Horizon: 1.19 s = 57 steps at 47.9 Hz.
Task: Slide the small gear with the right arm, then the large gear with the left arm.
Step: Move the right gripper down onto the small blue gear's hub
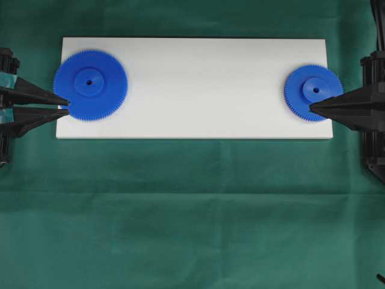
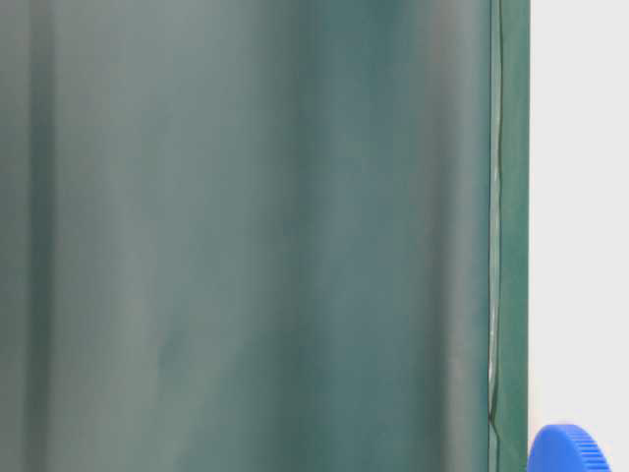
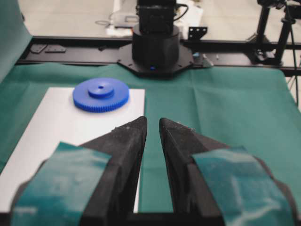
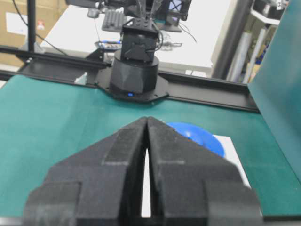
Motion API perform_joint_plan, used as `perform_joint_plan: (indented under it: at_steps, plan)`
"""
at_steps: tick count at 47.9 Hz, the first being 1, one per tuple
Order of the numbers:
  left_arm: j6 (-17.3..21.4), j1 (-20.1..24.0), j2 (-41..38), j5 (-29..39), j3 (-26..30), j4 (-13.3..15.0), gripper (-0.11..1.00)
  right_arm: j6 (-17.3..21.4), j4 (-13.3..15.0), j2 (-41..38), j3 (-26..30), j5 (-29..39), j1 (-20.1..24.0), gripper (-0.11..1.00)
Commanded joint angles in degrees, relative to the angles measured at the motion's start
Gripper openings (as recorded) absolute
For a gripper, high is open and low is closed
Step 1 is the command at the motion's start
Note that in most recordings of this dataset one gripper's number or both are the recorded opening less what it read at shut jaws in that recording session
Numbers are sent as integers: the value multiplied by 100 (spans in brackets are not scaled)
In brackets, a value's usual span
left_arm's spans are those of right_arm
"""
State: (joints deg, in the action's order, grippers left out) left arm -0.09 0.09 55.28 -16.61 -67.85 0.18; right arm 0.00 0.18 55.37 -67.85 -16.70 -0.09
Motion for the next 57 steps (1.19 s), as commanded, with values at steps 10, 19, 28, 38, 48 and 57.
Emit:
perform_joint_plan:
  at_steps: [10,19,28,38,48,57]
  plan:
    - [-97,-35,35,-44,-114,105,0,26,-26,18,-202,-62,-211,50]
    - [-88,-26,35,-44,-149,105,0,62,-26,246,-334,-35,-615,50]
    - [-88,18,35,-44,-158,105,0,202,-35,510,-360,149,-1433,50]
    - [-97,18,44,-44,-167,114,0,492,-18,554,-360,853,-2004,50]
    - [-97,18,44,-53,-202,114,0,606,0,563,-281,2013,-2268,50]
    - [-97,18,44,-62,-220,123,0,932,0,545,-88,3366,-2558,50]
